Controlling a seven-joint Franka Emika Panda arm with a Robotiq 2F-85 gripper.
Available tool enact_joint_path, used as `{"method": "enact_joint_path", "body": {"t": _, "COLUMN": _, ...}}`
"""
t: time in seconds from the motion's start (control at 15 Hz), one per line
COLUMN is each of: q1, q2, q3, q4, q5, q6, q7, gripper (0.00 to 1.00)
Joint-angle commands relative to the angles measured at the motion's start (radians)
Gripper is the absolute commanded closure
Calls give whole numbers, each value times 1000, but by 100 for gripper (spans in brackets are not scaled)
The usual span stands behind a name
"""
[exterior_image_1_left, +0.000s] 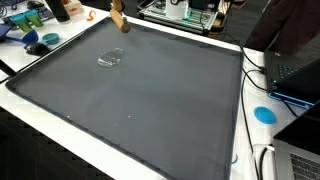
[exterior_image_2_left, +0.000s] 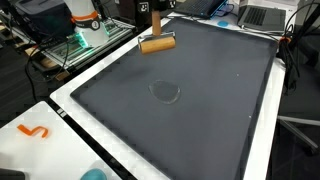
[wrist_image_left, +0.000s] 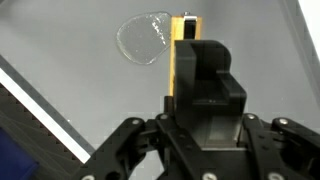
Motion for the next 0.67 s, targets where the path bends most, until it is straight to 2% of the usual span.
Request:
{"method": "enact_joint_path", "body": {"t": 0.0, "q1": 15, "q2": 5, "q3": 6, "q4": 45, "q5": -43, "q6": -56, "q7": 17, "gripper": 76}}
{"method": "enact_joint_path", "body": {"t": 0.47, "q1": 21, "q2": -7, "q3": 2, "q4": 71, "q5": -37, "q6": -69, "q7": -12, "gripper": 76}}
{"method": "enact_joint_path", "body": {"t": 0.6, "q1": 22, "q2": 4, "q3": 1, "q4": 59, "q5": -16, "q6": -40, "q7": -7, "gripper": 76}}
